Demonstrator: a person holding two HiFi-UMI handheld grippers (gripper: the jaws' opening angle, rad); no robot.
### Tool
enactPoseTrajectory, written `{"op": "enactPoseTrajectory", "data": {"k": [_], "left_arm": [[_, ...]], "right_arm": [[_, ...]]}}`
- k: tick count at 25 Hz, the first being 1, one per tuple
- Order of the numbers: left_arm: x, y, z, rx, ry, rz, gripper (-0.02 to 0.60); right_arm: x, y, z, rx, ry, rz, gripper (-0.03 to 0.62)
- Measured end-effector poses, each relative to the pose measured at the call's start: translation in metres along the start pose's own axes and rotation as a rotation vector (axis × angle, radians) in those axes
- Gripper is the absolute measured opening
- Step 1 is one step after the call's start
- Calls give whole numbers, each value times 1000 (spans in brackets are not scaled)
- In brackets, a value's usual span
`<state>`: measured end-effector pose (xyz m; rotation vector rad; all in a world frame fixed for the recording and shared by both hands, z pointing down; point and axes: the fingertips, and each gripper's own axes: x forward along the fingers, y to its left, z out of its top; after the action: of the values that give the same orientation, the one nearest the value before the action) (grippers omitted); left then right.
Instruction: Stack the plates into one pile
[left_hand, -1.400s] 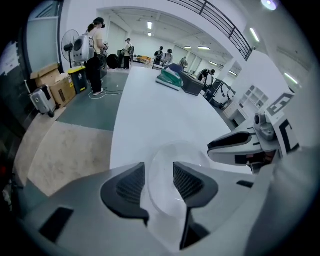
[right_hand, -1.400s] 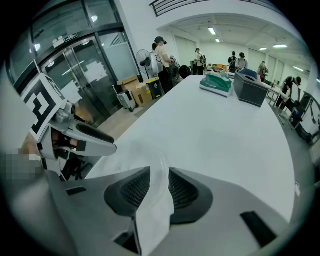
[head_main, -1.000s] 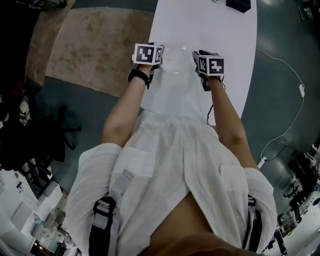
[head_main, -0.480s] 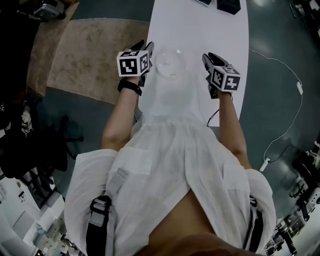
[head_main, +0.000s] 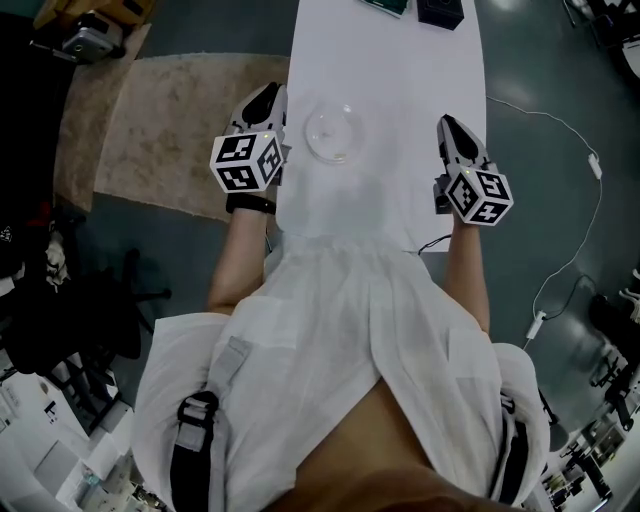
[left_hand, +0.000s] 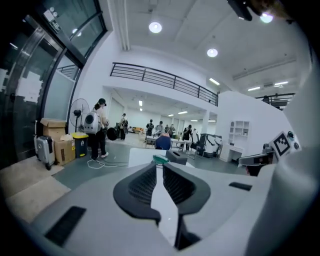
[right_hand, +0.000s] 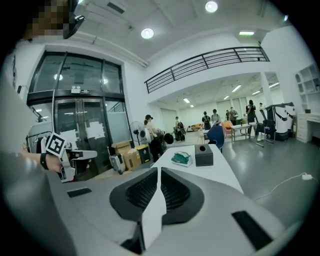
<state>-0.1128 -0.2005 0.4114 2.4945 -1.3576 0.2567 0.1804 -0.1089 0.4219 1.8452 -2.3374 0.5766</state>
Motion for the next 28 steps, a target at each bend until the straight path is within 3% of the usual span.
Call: {"op": "enactPoseTrajectory", "data": {"k": [6, 12, 28], "left_arm": [[-27, -13, 31, 38, -149, -82, 28], [-44, -21, 51, 95, -229, -120, 23], [-49, -40, 74, 139, -285, -175, 23]], "right_arm": [[-45, -4, 46, -61, -194, -20, 29], [-76, -10, 68, -128, -261, -59, 26], [-103, 18, 106, -292, -371, -42, 26]]}}
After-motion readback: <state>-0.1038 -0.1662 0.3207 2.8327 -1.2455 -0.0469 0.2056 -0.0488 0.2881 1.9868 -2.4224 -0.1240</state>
